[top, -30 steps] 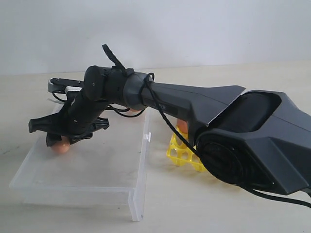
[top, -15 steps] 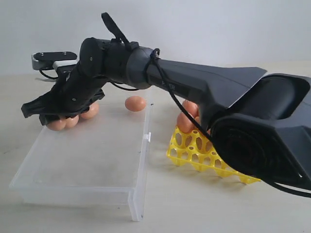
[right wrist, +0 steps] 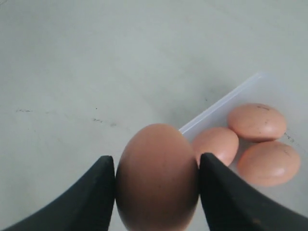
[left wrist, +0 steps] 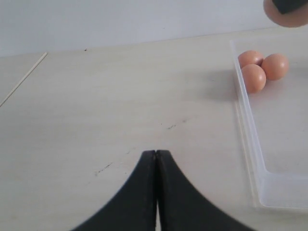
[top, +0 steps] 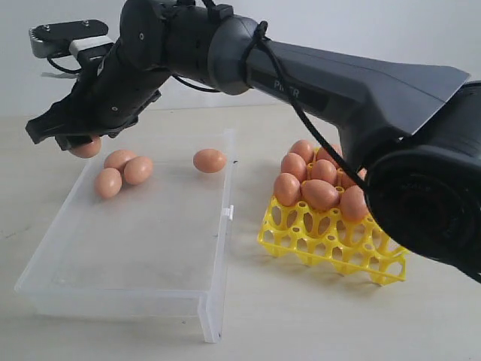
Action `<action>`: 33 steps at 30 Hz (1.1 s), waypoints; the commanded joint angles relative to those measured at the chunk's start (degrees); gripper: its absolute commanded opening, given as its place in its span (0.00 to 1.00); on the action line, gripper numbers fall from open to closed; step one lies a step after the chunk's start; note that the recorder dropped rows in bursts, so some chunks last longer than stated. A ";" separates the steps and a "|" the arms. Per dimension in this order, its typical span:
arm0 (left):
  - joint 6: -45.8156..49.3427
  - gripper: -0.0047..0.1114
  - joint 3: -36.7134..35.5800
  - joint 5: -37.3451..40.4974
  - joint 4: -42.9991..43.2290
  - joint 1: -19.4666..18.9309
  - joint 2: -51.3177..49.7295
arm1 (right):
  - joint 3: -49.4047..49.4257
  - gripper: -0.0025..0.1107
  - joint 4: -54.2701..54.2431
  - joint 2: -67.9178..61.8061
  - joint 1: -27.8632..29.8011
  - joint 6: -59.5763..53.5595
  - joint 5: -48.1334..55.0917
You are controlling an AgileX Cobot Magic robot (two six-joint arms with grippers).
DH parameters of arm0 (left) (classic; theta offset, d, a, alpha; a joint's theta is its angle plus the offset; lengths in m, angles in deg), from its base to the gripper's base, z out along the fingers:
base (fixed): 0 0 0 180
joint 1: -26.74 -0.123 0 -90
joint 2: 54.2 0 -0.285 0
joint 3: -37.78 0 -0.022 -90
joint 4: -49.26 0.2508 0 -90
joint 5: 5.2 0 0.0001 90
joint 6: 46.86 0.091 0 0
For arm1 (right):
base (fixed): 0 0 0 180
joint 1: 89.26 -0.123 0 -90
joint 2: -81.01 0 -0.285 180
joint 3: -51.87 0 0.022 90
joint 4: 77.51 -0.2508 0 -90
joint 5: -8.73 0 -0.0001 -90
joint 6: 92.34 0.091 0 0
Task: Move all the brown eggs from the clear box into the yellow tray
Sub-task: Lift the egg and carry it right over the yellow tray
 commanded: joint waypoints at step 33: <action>-0.23 0.04 0.23 -0.35 -0.39 0.34 0.32 | 91.39 0.02 -27.91 63.08 0.87 -34.50 -69.29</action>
